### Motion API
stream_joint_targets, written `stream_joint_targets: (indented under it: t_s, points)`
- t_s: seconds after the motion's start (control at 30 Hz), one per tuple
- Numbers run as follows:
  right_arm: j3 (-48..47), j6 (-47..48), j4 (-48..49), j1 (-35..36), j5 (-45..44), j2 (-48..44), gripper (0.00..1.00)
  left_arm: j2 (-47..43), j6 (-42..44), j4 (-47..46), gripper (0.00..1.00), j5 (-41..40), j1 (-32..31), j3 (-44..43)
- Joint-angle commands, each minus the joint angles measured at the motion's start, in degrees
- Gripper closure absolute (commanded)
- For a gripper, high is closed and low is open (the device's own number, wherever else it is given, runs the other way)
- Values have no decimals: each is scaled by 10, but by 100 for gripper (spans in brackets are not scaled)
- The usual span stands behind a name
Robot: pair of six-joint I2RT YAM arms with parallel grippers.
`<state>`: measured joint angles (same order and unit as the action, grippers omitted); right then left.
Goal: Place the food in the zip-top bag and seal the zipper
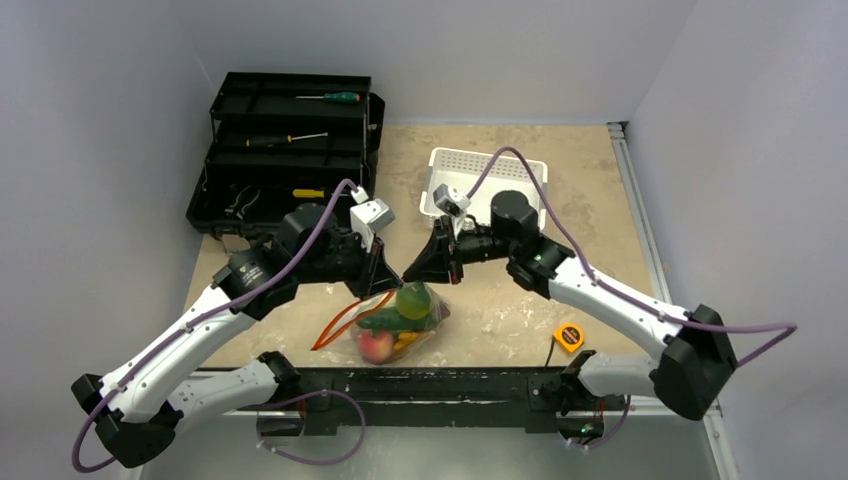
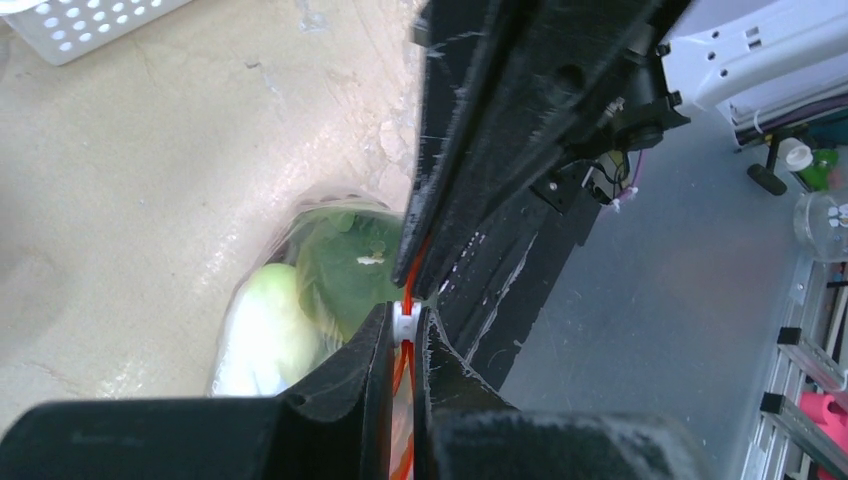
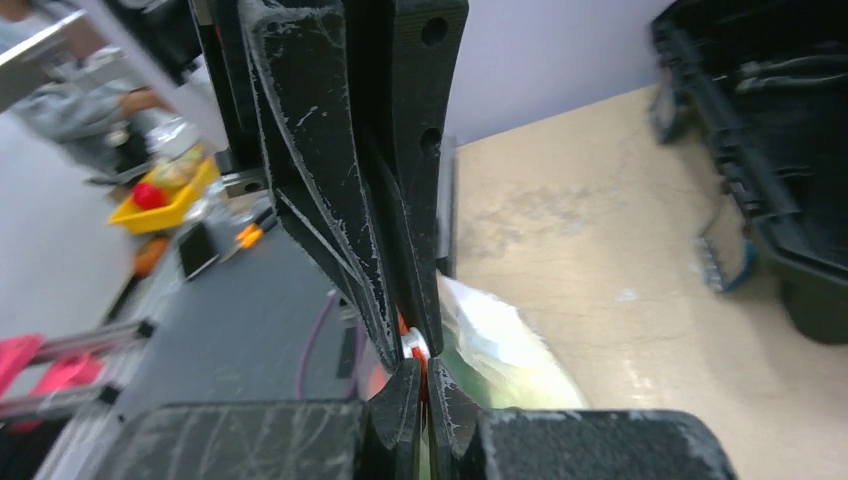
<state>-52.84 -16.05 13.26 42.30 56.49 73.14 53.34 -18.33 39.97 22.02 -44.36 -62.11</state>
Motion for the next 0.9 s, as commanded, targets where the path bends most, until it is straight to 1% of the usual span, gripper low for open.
stream_joint_targets:
  t_s: [0.0, 0.1, 0.2, 0.27, 0.47, 0.53, 0.87]
  points:
    - [46, -6, 30, 18, -250, -113, 100, -8, -3, -5, 100, 7, -1, -11]
    - [65, 4, 13, 37, -361, -165, 100, -12, -9, -5, 100, 5, -1, -9]
    - [77, 34, 1, 83, -489, -203, 100, -9, -10, -8, 100, 1, -1, -13]
    - [81, 42, -7, 89, -546, -220, 100, -3, -9, -4, 100, -3, -1, -18]
    - [89, 58, -15, 90, -623, -254, 100, 0, -8, 7, 100, -7, -1, -17]
    - [90, 52, -18, 89, -627, -259, 100, -5, -6, 12, 100, -11, -1, -13]
    - [105, 55, -41, 90, -707, -285, 100, -30, 2, 46, 100, -33, -1, -6]
